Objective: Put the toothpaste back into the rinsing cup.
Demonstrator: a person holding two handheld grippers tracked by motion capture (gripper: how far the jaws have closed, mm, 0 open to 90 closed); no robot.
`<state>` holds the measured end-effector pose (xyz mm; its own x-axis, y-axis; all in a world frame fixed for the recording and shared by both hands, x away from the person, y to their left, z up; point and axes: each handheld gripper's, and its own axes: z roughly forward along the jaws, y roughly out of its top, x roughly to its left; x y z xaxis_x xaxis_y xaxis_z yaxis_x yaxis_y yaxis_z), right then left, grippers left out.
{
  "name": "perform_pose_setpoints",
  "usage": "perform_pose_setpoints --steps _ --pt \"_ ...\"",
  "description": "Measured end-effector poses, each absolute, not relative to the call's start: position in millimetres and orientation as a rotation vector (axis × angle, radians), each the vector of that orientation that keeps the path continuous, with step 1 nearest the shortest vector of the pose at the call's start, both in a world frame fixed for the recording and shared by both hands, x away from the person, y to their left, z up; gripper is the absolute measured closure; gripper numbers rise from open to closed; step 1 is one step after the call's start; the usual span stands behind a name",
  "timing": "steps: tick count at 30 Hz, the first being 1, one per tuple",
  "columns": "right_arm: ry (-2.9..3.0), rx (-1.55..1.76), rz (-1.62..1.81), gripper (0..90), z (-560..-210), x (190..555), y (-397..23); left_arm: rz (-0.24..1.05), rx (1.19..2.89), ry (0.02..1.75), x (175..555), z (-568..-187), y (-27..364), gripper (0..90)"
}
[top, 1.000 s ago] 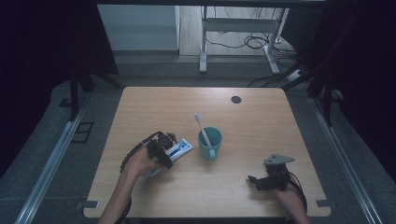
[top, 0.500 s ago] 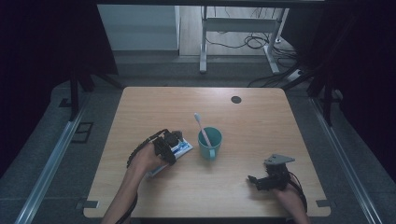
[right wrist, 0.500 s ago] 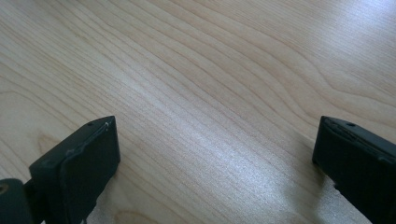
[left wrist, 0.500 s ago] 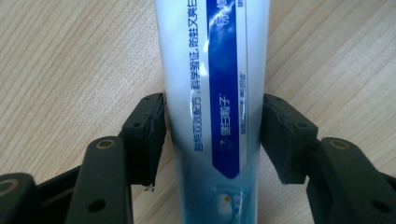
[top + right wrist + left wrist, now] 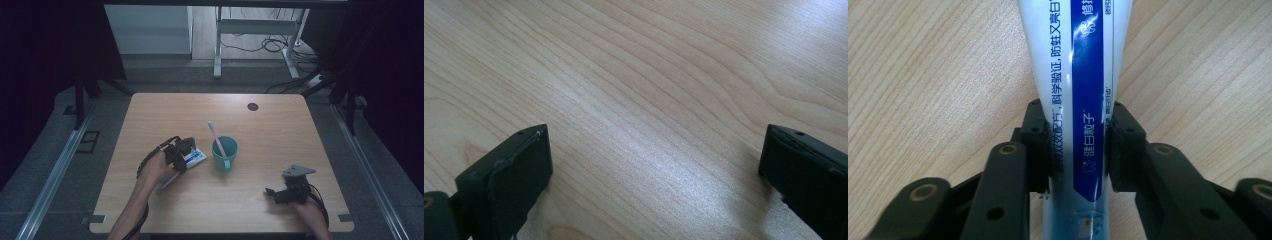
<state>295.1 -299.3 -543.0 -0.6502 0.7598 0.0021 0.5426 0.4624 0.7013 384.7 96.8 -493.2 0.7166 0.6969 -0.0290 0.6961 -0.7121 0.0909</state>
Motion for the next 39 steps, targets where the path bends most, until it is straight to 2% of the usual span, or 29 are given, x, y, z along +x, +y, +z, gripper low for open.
perform_pose_setpoints --steps 10,39 --pt "2.404 1.108 0.986 0.3 -543 295 -299 -0.012 2.771 1.117 381 -491 107 72.1" --pt "2.404 1.108 0.986 0.3 -543 295 -299 0.099 2.537 0.913 354 -453 123 72.3"
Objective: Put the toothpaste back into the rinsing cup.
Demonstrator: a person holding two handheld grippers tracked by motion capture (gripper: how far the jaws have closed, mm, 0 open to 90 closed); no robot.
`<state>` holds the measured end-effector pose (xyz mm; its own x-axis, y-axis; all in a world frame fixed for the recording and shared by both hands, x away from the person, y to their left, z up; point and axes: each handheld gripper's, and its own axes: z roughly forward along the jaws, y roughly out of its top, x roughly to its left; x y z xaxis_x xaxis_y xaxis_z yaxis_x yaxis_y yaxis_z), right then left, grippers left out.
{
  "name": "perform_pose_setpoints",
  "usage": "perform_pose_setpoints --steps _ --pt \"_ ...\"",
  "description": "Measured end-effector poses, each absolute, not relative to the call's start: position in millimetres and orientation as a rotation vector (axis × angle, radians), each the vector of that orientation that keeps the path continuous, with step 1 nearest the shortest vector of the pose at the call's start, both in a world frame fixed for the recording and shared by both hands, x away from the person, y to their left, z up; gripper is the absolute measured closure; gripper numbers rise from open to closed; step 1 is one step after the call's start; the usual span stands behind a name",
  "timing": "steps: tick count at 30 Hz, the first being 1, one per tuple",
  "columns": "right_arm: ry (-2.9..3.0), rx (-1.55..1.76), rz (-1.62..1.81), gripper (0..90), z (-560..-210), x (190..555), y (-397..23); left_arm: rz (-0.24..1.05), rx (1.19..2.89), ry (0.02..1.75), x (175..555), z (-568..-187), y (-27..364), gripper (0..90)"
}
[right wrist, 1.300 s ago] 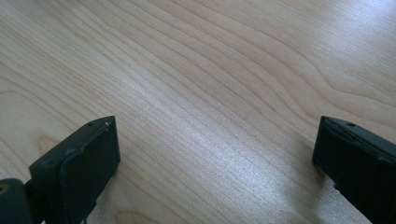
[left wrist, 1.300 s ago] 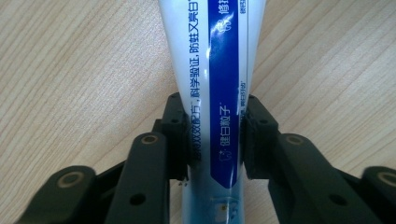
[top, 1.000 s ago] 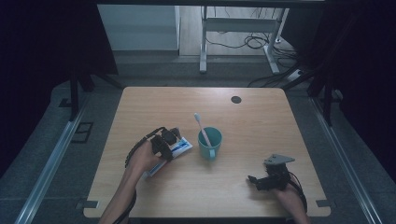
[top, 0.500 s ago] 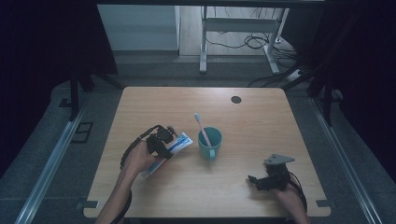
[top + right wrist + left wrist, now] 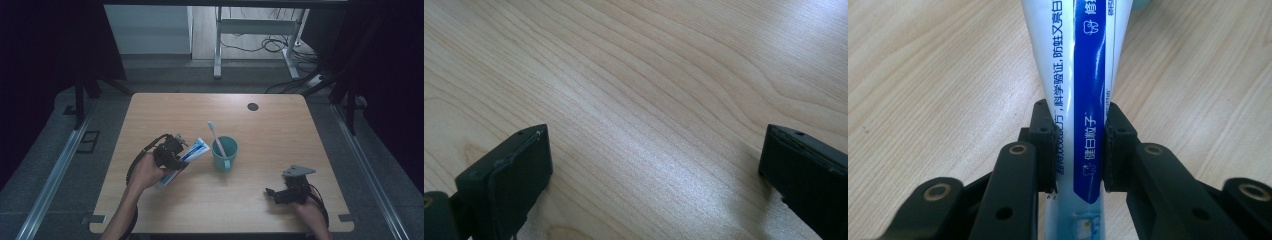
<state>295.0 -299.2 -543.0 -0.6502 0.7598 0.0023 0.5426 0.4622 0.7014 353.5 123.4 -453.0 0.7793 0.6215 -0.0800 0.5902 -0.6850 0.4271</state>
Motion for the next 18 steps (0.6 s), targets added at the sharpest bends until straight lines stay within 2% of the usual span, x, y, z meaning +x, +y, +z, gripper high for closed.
perform_pose_setpoints --steps 18 --pt "2.404 1.105 0.986 0.4 -543 295 -299 0.137 2.348 0.806 338 -435 135 72.3"
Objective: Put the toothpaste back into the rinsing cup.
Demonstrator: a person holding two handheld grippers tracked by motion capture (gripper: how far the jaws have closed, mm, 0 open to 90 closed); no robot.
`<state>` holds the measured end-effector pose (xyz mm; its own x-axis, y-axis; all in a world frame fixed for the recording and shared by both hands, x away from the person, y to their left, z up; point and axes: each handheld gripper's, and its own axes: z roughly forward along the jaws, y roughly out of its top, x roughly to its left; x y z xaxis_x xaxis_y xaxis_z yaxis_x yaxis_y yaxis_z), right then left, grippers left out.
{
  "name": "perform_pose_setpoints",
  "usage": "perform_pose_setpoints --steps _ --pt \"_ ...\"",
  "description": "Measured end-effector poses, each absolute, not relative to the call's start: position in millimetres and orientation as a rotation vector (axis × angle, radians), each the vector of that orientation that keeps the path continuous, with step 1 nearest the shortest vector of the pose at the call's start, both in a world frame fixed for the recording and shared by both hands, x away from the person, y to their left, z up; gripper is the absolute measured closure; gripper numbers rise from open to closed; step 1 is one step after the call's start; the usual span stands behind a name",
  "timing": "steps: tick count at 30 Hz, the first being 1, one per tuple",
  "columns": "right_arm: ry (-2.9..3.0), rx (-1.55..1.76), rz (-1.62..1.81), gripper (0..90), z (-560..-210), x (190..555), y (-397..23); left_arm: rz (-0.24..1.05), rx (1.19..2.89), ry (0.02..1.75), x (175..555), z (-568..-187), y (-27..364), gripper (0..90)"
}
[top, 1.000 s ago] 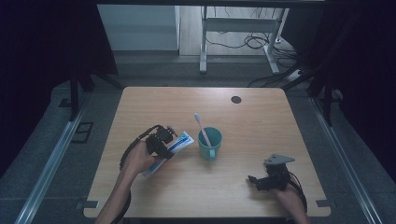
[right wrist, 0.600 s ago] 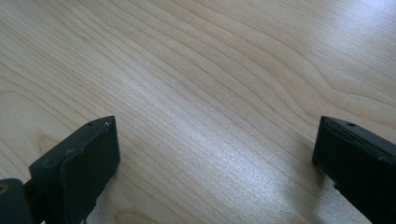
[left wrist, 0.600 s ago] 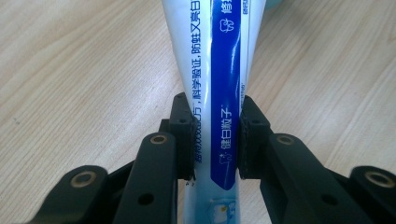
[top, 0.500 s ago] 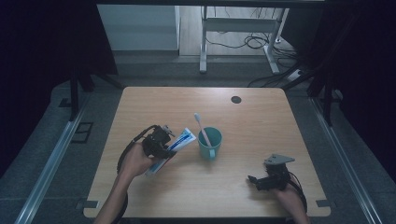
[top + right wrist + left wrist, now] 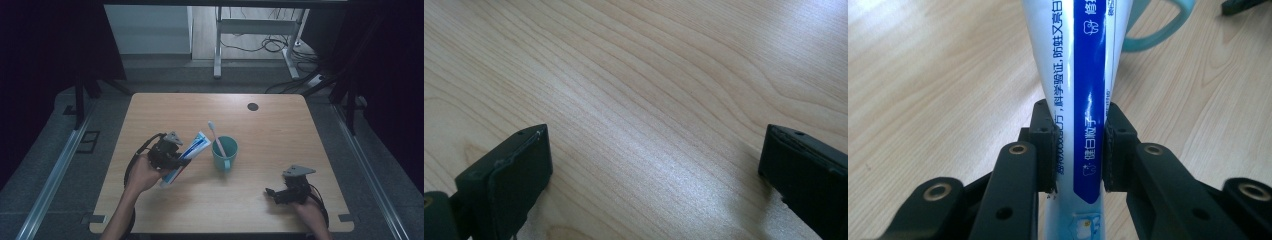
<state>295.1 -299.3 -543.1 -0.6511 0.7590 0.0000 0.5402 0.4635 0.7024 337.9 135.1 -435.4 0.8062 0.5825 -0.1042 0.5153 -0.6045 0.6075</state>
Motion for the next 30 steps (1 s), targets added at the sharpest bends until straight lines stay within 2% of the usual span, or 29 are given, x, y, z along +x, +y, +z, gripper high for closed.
perform_pose_setpoints --steps 10,30 --pt "2.403 1.102 0.988 0.4 -543 295 -299 0.159 2.248 0.784 336 -427 134 72.3" --pt "2.406 1.102 0.986 0.4 -543 295 -299 0.191 2.157 0.748 340 -408 118 72.4"
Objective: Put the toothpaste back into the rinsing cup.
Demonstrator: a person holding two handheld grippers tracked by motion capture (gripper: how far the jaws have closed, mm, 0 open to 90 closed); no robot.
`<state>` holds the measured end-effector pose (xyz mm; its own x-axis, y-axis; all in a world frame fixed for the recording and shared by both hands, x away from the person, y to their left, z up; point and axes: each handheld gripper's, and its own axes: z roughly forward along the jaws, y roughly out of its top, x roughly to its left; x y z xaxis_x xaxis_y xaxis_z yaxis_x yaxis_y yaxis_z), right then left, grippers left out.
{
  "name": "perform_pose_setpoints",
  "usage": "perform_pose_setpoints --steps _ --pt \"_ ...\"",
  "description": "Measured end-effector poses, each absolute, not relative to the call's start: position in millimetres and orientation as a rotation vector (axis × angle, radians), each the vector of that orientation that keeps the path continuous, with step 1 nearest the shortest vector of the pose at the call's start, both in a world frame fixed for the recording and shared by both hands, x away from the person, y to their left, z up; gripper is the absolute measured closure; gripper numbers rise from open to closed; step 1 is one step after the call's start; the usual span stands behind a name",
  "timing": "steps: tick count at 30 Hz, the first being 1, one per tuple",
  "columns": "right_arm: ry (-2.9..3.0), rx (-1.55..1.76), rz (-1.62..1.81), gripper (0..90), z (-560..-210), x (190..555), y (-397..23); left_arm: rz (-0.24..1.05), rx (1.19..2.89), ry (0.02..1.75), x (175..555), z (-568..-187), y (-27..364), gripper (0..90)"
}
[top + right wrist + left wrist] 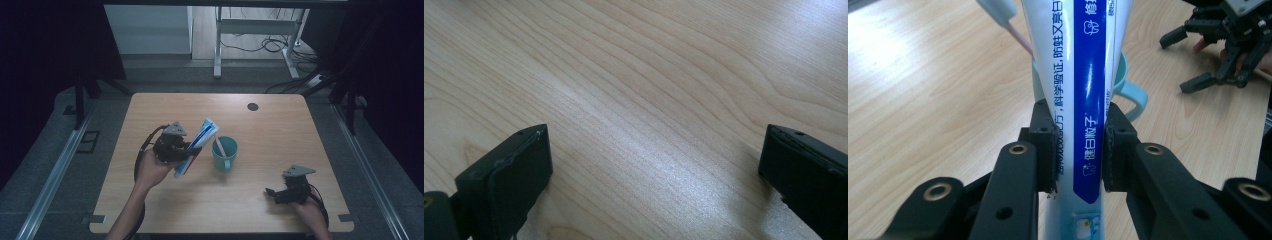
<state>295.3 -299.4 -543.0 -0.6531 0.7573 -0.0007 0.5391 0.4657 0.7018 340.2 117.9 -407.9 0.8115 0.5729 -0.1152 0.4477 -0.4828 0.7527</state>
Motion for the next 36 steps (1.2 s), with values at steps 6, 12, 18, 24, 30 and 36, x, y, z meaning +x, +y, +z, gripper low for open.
perform_pose_setpoints --steps 6,12,18,24,30,36 --pt "2.404 1.102 0.987 0.4 -543 295 -299 0.200 2.137 0.734 342 -401 111 72.3" --pt "2.404 1.102 0.987 0.4 -543 295 -299 0.206 2.125 0.720 344 -396 102 72.3" --pt "2.404 1.102 0.986 0.4 -543 295 -299 0.213 2.114 0.707 347 -393 94 72.3" --pt "2.403 1.104 0.988 0.4 -543 295 -299 0.215 2.087 0.709 350 -389 87 72.3" --pt "2.404 1.104 0.985 0.4 -543 295 -299 0.225 2.073 0.703 354 -386 79 72.3" --pt "2.404 1.104 0.985 0.4 -543 295 -299 0.239 2.045 0.715 358 -383 70 72.3"
